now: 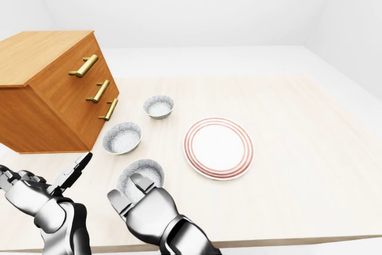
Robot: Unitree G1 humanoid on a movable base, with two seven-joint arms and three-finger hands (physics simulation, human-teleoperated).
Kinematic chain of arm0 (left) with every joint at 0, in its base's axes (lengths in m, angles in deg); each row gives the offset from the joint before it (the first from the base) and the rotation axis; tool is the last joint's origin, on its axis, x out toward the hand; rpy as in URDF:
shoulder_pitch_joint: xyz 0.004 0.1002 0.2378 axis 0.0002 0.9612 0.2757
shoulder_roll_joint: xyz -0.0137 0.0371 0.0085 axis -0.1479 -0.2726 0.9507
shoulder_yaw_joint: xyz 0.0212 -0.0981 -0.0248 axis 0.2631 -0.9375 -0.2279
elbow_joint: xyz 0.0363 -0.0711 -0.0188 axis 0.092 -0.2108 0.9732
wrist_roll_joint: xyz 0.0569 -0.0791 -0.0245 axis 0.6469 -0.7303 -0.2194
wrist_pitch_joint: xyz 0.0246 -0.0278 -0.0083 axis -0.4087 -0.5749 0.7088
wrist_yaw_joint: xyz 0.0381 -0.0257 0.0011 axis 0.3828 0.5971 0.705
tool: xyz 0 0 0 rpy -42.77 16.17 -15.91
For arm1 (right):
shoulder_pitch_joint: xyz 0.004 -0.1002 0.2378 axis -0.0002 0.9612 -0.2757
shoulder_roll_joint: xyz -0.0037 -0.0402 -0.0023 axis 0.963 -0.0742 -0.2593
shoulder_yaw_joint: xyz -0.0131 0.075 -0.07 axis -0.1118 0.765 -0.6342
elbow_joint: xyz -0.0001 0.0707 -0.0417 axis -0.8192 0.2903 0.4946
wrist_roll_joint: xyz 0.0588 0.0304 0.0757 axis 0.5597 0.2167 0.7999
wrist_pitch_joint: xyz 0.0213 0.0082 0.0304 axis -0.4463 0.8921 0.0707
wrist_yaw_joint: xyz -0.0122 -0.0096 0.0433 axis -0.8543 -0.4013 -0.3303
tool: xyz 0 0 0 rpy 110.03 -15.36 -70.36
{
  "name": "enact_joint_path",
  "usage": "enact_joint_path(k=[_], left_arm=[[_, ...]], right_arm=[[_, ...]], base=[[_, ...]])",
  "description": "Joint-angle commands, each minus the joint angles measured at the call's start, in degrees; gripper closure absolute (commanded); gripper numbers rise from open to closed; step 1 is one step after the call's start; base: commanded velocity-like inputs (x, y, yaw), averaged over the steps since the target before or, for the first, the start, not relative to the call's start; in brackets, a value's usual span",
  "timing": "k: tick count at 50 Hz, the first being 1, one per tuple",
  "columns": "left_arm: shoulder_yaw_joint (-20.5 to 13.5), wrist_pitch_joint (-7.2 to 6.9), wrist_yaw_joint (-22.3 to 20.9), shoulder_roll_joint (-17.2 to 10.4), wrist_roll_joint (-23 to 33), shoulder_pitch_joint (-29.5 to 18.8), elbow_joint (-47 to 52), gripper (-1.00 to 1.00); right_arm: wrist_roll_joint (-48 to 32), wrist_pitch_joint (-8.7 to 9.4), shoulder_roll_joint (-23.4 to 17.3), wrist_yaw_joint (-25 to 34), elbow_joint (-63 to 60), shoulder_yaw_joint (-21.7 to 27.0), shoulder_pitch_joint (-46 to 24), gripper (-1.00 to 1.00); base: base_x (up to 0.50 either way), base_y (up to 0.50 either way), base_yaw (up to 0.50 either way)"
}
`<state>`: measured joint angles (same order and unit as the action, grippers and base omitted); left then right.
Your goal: Put the bowl at the front on the plate.
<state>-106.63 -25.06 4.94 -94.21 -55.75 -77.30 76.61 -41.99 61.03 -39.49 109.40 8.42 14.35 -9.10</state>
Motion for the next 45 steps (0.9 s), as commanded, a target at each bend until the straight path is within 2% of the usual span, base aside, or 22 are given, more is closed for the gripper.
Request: enact_joint_path(k=[1,7,17,25,26,28,29,45], left_arm=[[0.0,0.00,0.0,0.0,0.0,-0.1,-0.4,-1.00],[0.1,0.00,0.0,0.0,0.0,-0.1,-0.3,-1.00],[0.2,0.00,0.0,-0.1,0.1,-0.2,-1.0,-1.00],[-0.1,0.00,0.0,0.0,-0.1,0.1,0.2,-1.00],[-0.1,0.00,0.0,0.0,-0.1,0.1,0.2,-1.00],[-0.1,0.00,0.0,0.0,-0.1,0.1,0.3,-1.00],[-0.1,0.00,0.0,0.0,0.0,0.0,0.2,-1.00],[0.0,0.00,0.0,0.0,0.0,0.0,0.1,-1.00]], right_arm=[[1.9,0.00,1.0,0.0,1.4,2.6,-1.4,-1.00],[2.0,0.00,1.0,0.0,1.2,3.1,-1.2,-1.00],[5.7,0.00,-0.1,-4.1,3.0,4.7,-0.7,-1.00],[6.0,0.00,-0.3,-4.3,3.7,5.1,-0.7,-1.00],[3.2,0.00,0.1,-1.1,3.6,4.2,-1.2,-1.00],[3.5,0.00,0.4,-1.6,3.7,4.5,-1.1,-1.00],[1.9,0.00,1.0,0.0,3.8,4.1,-1.6,-1.00],[3.1,0.00,0.7,-1.9,6.2,7.8,-1.6,-1.00]], base=[[0.00,0.00,0.00],[0.00,0.00,0.00],[0.00,0.00,0.00],[0.00,0.00,0.00],[0.00,0.00,0.00],[0.00,0.00,0.00],[0.00,0.00,0.00],[0.00,0.00,0.00]])
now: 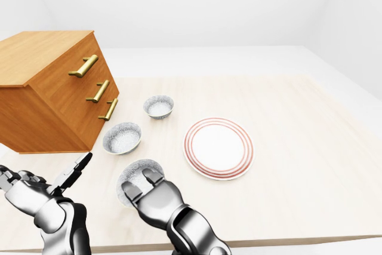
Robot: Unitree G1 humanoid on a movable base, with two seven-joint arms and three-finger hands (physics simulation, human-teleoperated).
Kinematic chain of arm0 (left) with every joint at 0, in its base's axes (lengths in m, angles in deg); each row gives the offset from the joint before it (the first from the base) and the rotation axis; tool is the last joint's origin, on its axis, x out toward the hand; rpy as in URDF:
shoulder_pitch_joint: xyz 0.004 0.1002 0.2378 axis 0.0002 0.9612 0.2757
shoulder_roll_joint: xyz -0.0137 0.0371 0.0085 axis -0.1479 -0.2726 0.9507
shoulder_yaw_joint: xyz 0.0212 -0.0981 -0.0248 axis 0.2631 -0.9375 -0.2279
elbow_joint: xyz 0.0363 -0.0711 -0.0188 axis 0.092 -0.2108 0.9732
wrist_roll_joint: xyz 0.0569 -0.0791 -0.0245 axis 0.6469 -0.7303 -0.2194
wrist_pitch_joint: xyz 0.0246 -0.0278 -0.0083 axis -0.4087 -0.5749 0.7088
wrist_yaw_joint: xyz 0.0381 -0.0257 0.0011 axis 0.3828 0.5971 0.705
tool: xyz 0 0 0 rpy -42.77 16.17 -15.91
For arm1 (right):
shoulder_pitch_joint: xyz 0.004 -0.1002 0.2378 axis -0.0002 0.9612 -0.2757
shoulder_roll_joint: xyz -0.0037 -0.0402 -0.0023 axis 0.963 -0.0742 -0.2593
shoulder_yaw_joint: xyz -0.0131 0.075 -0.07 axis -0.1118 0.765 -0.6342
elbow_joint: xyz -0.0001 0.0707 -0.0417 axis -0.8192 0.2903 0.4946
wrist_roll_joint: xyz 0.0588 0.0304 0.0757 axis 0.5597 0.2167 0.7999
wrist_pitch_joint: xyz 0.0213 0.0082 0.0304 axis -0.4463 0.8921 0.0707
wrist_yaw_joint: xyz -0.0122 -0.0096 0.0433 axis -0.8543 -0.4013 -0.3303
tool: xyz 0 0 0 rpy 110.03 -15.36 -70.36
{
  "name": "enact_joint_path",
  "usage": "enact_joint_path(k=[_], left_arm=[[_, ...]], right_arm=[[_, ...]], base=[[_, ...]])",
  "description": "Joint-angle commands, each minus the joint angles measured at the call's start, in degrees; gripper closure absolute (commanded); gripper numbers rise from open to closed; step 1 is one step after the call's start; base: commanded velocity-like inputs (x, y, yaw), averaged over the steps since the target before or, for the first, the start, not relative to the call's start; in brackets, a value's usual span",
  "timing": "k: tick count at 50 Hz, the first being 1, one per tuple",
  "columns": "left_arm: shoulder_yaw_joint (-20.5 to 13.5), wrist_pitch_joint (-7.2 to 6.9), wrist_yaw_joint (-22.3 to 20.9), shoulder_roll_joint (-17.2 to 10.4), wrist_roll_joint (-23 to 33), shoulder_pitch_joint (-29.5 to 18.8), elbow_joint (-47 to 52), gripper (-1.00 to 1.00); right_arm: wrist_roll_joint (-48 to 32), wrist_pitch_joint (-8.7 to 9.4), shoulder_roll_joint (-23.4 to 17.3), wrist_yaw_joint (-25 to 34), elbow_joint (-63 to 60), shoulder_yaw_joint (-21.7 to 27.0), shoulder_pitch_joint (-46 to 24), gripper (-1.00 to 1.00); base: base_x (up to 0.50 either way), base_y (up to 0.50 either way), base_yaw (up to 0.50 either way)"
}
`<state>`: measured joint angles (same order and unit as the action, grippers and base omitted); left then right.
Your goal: Put the bowl at the front on the plate.
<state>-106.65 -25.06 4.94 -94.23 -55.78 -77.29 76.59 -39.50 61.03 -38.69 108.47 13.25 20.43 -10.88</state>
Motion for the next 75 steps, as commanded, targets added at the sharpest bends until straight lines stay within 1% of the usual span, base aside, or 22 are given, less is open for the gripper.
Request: enact_joint_path(k=[1,7,11,21,26,30,34,35,37,43,64,65,75], left_arm=[[0.0,0.00,0.0,0.0,0.0,0.0,0.1,-1.00],[0.1,0.00,0.0,0.0,0.0,0.0,0.0,-1.00],[0.1,0.00,0.0,0.0,0.1,0.0,0.1,-1.00],[0.1,0.00,0.0,-0.1,0.0,-0.2,-0.3,-1.00],[0.0,0.00,0.0,-0.1,0.0,-0.1,0.0,-1.00],[-0.1,0.00,0.0,0.0,-0.1,0.1,0.3,-1.00],[0.1,0.00,0.0,0.0,0.0,-0.2,-0.5,-1.00],[0.1,0.00,0.0,0.0,0.0,-0.1,-0.4,-1.00],[0.0,0.00,0.0,0.0,-0.1,0.1,0.3,-1.00],[0.1,0.00,0.0,0.0,0.0,-0.1,-0.3,-1.00],[0.1,0.00,0.0,-0.1,-0.1,-0.1,-0.2,-1.00],[0.1,0.00,0.0,-0.1,-0.1,-0.1,-0.1,-1.00],[0.1,0.00,0.0,0.0,-0.2,0.0,0.1,-1.00]], right_arm=[[0.9,0.00,-0.3,-1.3,1.5,1.9,0.3,-1.00],[3.5,0.00,-0.3,-3.7,3.7,3.1,-0.2,-1.00],[4.2,0.00,-0.2,-4.1,3.9,3.5,-0.4,-1.00],[2.6,0.00,2.4,-0.4,7.6,4.9,-3.9,-1.00],[2.5,0.00,3.2,-0.1,9.2,5.8,-4.2,-1.00],[2.3,0.00,3.2,0.8,9.2,6.0,-3.8,-1.00],[5.7,0.00,2.9,-2.6,10.5,6.7,-3.3,-1.00],[5.3,0.00,3.0,-2.1,11.2,6.7,-3.4,-1.00],[7.2,0.00,3.0,-3.7,11.4,6.5,-3.4,-1.00],[5.3,0.00,2.9,-2.7,10.3,5.7,-4.9,-1.00],[4.7,0.00,3.3,-2.8,10.2,6.2,-4.3,-1.00],[6.1,0.00,3.3,-3.0,10.2,6.3,-4.0,-1.00],[10.4,0.00,2.9,-3.1,13.7,6.8,-3.4,-1.00]], base=[[0.00,0.00,0.00],[0.00,0.00,0.00],[0.00,0.00,0.00],[0.00,0.00,0.00],[0.00,0.00,0.00],[0.00,0.00,0.00],[0.00,0.00,0.00],[0.00,0.00,0.00],[0.00,0.00,0.00],[0.00,0.00,0.00],[0.00,0.00,0.00],[0.00,0.00,0.00],[0.00,0.00,0.00]])
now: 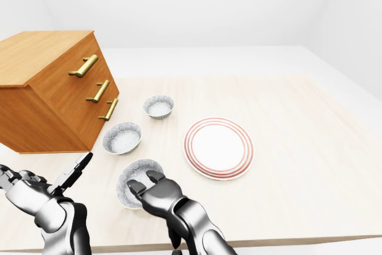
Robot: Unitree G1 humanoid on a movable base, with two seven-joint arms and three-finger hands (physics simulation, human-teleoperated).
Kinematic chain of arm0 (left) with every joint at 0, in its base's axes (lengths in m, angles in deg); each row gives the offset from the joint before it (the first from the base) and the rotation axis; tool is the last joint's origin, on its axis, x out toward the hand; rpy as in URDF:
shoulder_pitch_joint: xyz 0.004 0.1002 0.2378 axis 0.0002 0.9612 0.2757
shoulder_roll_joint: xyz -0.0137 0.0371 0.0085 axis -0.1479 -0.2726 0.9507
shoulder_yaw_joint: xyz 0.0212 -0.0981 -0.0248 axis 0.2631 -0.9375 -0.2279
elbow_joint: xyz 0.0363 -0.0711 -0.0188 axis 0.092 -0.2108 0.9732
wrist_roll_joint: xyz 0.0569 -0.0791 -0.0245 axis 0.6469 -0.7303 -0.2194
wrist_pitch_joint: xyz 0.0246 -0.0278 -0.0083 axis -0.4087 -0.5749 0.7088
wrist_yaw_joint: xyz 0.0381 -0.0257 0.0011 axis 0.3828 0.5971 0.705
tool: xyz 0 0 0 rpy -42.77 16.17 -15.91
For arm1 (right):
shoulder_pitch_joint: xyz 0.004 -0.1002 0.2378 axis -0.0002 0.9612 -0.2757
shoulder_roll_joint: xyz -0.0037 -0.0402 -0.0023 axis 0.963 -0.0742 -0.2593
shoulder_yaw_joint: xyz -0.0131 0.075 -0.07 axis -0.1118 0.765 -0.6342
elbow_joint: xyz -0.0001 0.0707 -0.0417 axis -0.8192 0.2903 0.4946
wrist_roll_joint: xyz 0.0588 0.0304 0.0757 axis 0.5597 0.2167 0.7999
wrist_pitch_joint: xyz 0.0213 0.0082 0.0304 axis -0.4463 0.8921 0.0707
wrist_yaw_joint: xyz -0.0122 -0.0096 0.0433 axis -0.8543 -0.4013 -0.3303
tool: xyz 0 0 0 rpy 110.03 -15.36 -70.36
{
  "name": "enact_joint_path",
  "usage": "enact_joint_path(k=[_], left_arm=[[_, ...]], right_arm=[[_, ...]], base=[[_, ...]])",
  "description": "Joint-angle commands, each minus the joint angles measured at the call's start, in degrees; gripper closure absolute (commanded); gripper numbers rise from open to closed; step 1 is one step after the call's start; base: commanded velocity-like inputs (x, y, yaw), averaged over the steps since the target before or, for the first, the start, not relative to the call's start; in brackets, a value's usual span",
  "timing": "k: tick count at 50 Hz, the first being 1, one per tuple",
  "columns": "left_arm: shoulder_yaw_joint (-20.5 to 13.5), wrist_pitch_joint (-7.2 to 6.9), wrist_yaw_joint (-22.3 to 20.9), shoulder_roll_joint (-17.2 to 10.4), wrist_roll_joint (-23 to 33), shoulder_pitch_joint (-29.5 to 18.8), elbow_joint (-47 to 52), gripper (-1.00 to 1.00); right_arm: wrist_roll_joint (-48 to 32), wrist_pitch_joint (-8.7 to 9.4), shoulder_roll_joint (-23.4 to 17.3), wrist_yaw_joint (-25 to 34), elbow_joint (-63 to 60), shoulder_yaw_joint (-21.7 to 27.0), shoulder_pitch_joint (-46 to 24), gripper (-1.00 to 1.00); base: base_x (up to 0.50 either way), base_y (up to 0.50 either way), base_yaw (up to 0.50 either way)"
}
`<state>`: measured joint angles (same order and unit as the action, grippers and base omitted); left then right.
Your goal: Put the bowl at the front on the plate.
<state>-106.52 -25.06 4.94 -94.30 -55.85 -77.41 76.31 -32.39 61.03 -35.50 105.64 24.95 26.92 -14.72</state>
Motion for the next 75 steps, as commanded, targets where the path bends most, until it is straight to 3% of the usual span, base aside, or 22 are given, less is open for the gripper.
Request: enact_joint_path(k=[1,23,37,38,39,55,60,75], left_arm=[[0.0,0.00,0.0,0.1,0.0,0.0,0.1,-1.00],[-0.1,0.00,0.0,0.0,-0.4,0.0,-0.1,-1.00],[-0.1,0.00,0.0,0.0,-0.4,0.1,0.1,-1.00],[-0.1,0.00,0.0,0.0,-0.4,0.1,0.0,-1.00],[-0.1,0.00,0.0,0.0,-0.4,0.1,-0.1,-1.00],[-0.2,0.00,0.0,0.1,-0.2,0.1,0.6,-1.00],[0.0,0.00,0.0,0.0,-0.1,-0.1,-0.1,-1.00],[-0.1,0.00,0.0,0.1,-0.3,0.2,0.2,-1.00]], right_arm=[[3.6,0.00,-0.6,-0.6,1.7,0.5,0.7,-1.00],[6.2,0.00,0.9,-1.5,10.7,3.8,-1.8,-1.00],[3.9,0.00,0.9,2.3,11.3,4.0,-1.4,-1.00],[4.1,0.00,0.9,2.2,11.2,4.1,-1.4,-0.52],[4.1,0.00,0.8,2.3,10.6,4.1,-1.4,1.00],[-3.3,0.00,1.5,3.8,5.7,4.2,-3.6,1.00],[-2.9,0.00,2.7,3.6,6.5,7.1,-6.1,1.00],[6.2,0.00,3.4,-7.1,5.6,15.5,-11.8,1.00]], base=[[0.00,0.00,0.00],[0.00,0.00,0.00],[0.00,0.00,0.00],[0.00,0.00,0.00],[0.00,0.00,0.00],[0.00,0.00,0.00],[0.00,0.00,0.00],[0.00,0.00,0.00]])
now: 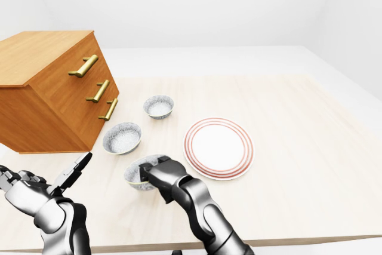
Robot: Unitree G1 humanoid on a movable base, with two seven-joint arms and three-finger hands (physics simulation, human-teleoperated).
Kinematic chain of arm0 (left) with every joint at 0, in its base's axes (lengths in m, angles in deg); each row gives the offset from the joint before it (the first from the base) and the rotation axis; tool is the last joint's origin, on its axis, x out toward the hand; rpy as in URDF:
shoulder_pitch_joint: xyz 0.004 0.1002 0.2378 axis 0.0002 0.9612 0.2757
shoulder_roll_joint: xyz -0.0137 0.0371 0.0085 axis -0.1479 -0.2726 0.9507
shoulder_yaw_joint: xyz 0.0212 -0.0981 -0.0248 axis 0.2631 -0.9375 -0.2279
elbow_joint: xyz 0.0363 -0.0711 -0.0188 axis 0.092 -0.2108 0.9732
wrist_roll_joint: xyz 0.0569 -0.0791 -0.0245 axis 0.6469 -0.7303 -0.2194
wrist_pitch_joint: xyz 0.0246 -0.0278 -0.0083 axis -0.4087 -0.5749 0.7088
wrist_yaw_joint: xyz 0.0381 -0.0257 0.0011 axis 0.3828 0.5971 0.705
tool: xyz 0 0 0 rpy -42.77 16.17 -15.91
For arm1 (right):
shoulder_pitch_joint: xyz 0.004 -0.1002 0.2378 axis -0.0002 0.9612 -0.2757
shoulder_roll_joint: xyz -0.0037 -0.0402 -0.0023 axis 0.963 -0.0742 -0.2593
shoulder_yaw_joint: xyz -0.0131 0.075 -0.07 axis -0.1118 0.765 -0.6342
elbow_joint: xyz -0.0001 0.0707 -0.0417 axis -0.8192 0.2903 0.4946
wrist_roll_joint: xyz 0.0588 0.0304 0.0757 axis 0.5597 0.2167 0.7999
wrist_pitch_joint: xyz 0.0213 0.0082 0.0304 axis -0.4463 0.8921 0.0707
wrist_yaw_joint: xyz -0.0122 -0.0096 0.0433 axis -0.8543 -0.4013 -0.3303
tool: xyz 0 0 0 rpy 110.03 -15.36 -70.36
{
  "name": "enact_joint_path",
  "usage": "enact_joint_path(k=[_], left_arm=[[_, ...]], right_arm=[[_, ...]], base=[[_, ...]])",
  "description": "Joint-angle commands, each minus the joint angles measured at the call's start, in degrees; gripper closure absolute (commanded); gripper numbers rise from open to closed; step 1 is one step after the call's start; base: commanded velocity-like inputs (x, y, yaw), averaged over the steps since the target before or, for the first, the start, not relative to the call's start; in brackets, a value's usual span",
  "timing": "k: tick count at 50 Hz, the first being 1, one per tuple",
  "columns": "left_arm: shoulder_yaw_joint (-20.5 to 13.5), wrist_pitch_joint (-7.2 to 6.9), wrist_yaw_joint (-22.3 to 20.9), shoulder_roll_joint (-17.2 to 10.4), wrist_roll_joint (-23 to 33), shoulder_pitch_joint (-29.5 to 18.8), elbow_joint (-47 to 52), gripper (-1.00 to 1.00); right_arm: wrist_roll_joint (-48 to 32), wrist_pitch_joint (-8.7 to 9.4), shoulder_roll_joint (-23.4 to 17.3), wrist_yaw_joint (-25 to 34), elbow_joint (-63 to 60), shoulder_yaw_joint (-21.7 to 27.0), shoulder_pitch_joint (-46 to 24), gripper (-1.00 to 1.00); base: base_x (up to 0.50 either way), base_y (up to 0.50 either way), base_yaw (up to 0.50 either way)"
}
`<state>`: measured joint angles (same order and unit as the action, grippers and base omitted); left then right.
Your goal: Put the bowl at the front on the plate.
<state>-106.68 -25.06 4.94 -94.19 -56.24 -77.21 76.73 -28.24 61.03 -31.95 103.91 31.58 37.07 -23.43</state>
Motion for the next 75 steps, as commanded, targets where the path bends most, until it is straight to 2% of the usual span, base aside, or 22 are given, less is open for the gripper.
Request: enact_joint_path(k=[1,6,17,24,30,36,56,65,69,75], left_arm=[[0.1,0.00,0.0,0.0,0.1,-0.1,-0.3,-1.00],[0.0,0.00,0.0,0.0,0.0,0.1,0.1,-1.00],[0.0,0.00,0.0,0.0,0.1,0.0,0.1,-1.00],[0.1,0.00,0.0,0.0,0.3,0.0,0.0,-1.00],[0.0,0.00,0.0,0.0,-0.1,0.1,0.5,-1.00],[-0.1,0.00,0.0,0.1,0.0,0.1,0.3,-1.00],[-0.1,0.00,0.0,0.1,0.1,0.2,0.2,-1.00],[-0.2,0.00,0.0,0.1,0.2,0.1,0.4,-1.00],[-0.1,0.00,0.0,0.1,0.3,0.1,0.4,-1.00],[0.0,0.00,0.0,0.1,0.4,0.0,0.1,-1.00]], right_arm=[[2.8,0.00,-0.3,-6.0,-0.3,5.8,-3.4,1.00],[2.3,0.00,0.0,-5.0,-0.9,6.1,-5.4,1.00],[-0.4,0.00,-1.7,-2.5,-6.2,7.4,-5.0,1.00],[-4.2,0.00,-2.7,0.1,-11.1,7.7,-3.9,1.00],[-9.5,0.00,-4.1,4.5,-17.7,7.5,-1.8,1.00],[-12.8,0.00,-5.0,5.5,-22.5,7.9,0.0,1.00],[-19.8,0.00,-7.8,5.5,-37.9,7.2,7.4,1.00],[-19.8,0.00,-9.5,5.5,-41.4,8.6,10.6,1.00],[-22.4,0.00,-9.6,5.3,-43.3,8.9,12.3,1.00],[-19.8,0.00,-10.7,0.1,-45.0,9.9,14.2,1.00]], base=[[0.00,0.00,0.00],[0.00,0.00,0.00],[0.00,0.00,0.00],[0.00,0.00,0.00],[0.00,0.00,0.00],[0.00,0.00,0.00],[0.00,0.00,0.00],[0.00,0.00,0.00],[0.00,0.00,0.00],[0.00,0.00,0.00]])
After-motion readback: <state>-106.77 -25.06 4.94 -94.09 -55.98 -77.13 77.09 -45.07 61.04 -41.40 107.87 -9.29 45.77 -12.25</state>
